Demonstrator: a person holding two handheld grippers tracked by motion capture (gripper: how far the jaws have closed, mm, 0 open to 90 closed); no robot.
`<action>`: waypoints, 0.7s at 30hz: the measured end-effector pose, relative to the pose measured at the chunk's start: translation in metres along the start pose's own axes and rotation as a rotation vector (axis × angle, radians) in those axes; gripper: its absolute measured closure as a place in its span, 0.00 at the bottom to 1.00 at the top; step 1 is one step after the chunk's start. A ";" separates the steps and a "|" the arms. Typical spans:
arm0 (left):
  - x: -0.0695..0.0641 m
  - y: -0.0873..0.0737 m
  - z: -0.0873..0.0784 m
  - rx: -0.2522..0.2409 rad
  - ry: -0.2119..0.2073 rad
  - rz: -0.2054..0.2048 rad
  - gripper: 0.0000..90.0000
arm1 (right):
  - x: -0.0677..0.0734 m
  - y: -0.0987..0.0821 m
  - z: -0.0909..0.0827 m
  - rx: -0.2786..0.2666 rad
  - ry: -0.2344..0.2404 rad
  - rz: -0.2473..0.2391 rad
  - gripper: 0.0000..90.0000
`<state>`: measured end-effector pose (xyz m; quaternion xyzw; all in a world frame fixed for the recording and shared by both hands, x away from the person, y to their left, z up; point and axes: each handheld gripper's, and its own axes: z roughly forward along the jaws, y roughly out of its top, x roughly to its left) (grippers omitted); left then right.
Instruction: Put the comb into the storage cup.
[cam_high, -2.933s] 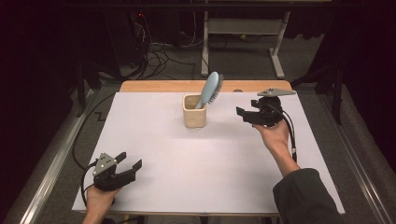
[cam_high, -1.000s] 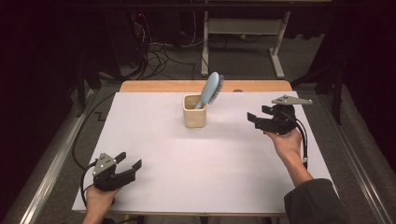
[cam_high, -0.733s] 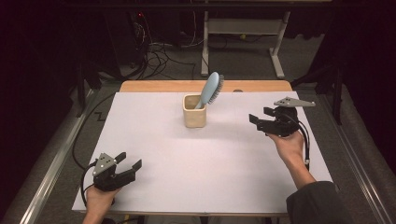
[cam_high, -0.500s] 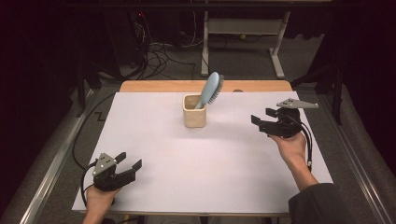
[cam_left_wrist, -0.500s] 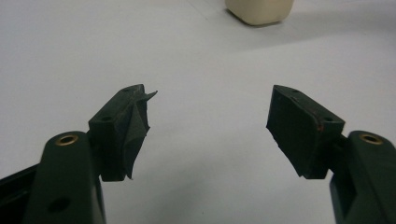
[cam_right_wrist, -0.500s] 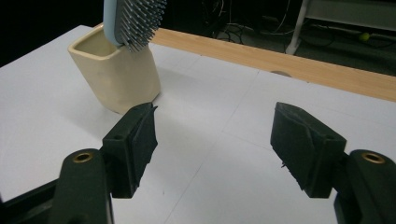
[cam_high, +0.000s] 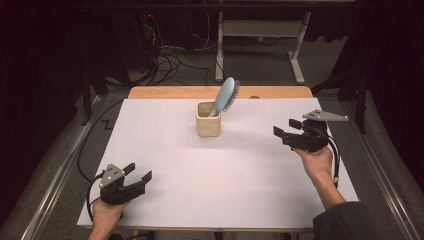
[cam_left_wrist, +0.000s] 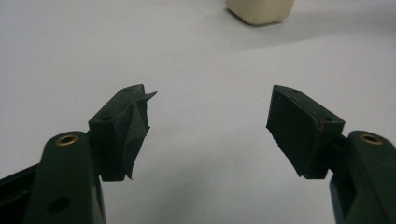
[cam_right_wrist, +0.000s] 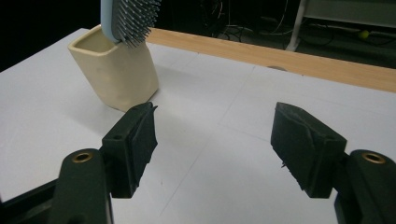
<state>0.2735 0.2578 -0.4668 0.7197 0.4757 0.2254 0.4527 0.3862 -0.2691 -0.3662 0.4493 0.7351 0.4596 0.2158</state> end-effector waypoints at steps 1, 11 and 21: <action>0.000 0.000 0.000 0.000 0.000 0.000 0.33 | 0.000 0.000 -0.001 -0.003 0.000 0.000 0.35; 0.001 0.000 0.000 0.001 -0.001 -0.004 0.33 | -0.002 -0.004 -0.008 -0.016 0.000 0.001 0.35; 0.001 0.000 0.001 0.002 0.000 -0.006 0.33 | -0.004 -0.010 -0.017 -0.027 0.000 0.002 0.35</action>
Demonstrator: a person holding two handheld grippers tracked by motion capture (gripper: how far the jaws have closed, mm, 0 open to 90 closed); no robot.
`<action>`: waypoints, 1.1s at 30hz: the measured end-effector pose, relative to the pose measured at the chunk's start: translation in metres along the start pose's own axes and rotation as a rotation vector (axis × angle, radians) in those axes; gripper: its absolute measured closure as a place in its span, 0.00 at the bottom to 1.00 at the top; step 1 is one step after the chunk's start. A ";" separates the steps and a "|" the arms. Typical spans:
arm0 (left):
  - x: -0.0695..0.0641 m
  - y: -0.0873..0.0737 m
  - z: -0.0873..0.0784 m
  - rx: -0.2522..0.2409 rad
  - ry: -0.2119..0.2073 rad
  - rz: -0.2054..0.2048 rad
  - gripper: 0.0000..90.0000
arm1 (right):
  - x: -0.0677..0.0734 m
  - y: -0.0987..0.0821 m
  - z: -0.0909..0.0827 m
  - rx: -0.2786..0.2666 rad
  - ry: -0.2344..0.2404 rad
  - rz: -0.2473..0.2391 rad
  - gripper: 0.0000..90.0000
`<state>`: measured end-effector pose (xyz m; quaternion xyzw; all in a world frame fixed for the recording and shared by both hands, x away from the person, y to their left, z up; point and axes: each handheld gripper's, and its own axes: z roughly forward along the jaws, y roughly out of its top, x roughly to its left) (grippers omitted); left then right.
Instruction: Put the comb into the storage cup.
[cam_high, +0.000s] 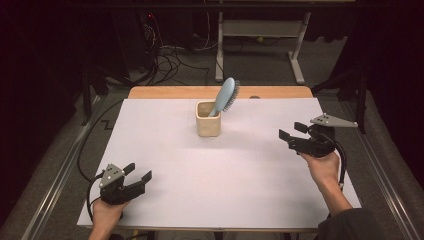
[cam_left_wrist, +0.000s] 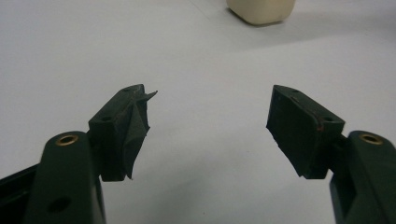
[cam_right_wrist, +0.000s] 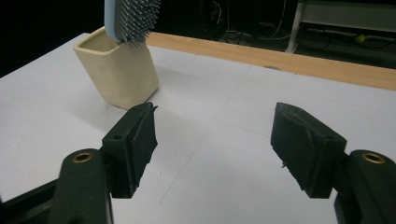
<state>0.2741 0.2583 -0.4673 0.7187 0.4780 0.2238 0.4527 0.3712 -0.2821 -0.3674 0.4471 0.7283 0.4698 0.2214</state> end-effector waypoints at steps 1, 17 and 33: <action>0.000 0.000 0.000 0.000 0.000 0.000 0.33 | 0.000 -0.001 -0.001 0.001 -0.001 -0.001 0.35; 0.000 0.000 0.000 -0.001 0.001 -0.002 0.33 | -0.003 -0.012 -0.013 -0.012 0.001 0.006 0.35; 0.000 0.000 -0.001 -0.002 0.001 -0.002 0.33 | -0.005 -0.022 -0.024 -0.028 -0.004 0.022 0.35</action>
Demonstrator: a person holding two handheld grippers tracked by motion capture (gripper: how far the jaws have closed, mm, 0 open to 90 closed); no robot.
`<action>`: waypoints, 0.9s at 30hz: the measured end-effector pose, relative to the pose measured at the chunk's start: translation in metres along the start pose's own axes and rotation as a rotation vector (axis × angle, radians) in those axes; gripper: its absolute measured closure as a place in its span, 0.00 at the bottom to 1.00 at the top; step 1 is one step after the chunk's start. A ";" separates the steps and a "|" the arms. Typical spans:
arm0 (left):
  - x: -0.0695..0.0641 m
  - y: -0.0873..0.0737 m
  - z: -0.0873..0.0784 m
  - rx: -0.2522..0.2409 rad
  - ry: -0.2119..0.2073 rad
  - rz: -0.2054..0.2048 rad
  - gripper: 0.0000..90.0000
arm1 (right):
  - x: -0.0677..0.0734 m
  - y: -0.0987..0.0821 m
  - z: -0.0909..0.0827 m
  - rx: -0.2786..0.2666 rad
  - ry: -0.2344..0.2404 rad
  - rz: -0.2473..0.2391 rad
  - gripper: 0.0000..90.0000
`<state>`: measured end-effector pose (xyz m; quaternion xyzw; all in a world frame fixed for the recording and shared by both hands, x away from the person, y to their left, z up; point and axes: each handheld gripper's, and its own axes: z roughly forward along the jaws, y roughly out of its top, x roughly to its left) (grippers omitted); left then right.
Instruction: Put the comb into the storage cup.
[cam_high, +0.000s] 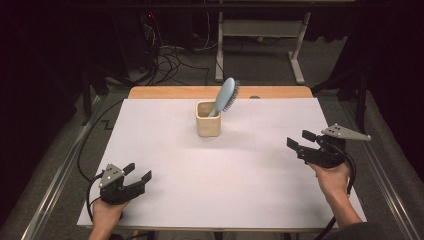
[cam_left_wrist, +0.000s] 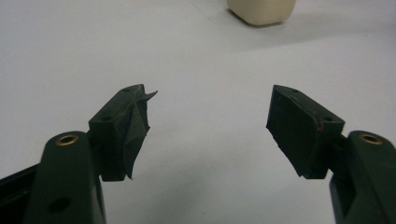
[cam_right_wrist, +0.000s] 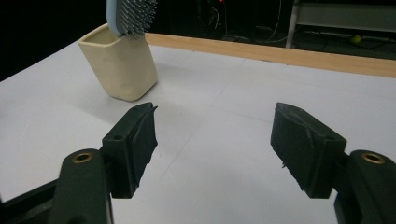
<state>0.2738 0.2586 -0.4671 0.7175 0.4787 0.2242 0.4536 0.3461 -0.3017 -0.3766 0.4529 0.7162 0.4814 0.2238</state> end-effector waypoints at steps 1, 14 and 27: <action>0.000 0.000 0.000 0.000 0.000 0.000 0.33 | 0.000 -0.001 -0.001 -0.001 0.000 0.000 0.35; 0.000 0.000 0.000 0.001 -0.001 0.001 0.33 | -0.003 -0.010 -0.008 -0.006 -0.003 0.010 0.35; 0.000 0.000 0.000 0.000 -0.001 0.001 0.33 | -0.005 -0.018 -0.015 -0.016 -0.008 0.020 0.35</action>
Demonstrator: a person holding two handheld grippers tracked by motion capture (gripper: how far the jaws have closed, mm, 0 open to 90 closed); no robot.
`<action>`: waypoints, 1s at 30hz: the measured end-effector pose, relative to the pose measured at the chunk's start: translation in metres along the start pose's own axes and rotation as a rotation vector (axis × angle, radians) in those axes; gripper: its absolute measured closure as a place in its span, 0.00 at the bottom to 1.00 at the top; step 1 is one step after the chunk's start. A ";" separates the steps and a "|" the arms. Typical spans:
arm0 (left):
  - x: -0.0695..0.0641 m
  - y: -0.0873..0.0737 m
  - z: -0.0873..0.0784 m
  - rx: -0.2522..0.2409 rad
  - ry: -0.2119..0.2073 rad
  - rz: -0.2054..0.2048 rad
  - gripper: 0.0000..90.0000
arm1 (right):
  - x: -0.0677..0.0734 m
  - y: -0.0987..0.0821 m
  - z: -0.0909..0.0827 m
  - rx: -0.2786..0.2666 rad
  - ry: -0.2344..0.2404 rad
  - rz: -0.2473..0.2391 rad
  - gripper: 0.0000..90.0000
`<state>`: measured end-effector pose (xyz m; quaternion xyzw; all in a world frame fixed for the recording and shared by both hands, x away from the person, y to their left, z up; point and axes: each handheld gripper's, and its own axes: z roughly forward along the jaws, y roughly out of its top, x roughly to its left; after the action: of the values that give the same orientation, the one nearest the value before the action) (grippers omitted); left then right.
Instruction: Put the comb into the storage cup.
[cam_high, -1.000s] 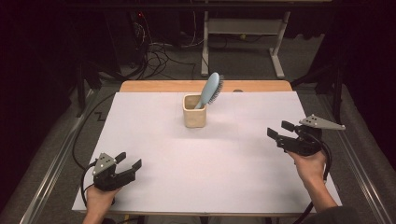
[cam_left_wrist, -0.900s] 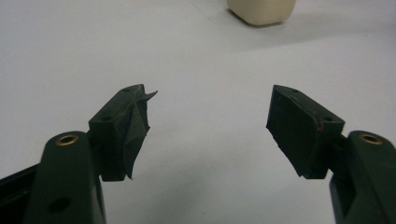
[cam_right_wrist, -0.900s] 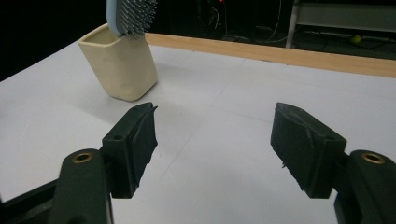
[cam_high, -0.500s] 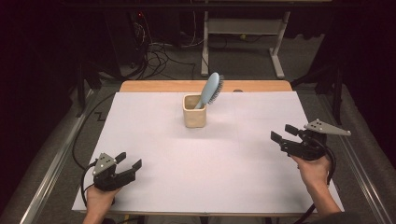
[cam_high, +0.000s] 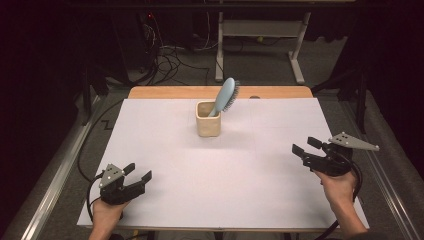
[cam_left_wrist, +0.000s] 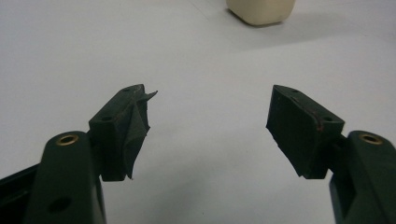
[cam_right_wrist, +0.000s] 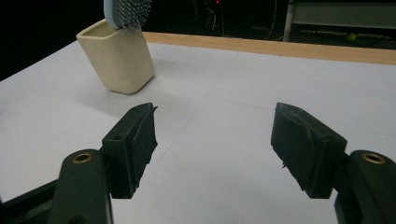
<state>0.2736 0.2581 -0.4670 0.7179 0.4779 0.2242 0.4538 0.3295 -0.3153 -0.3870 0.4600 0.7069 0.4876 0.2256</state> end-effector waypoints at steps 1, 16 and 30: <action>0.000 0.000 0.000 0.000 0.000 0.000 0.33 | 0.000 -0.001 -0.001 0.000 0.001 0.001 0.35; 0.000 0.000 0.000 0.001 -0.001 -0.001 0.33 | -0.004 -0.008 -0.010 -0.015 -0.008 0.013 0.35; 0.000 0.000 0.001 0.001 -0.001 -0.005 0.33 | -0.008 -0.018 -0.021 -0.026 -0.017 0.033 0.35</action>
<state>0.2743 0.2582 -0.4673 0.7171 0.4797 0.2223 0.4541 0.3094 -0.3345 -0.3955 0.4728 0.6909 0.4964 0.2294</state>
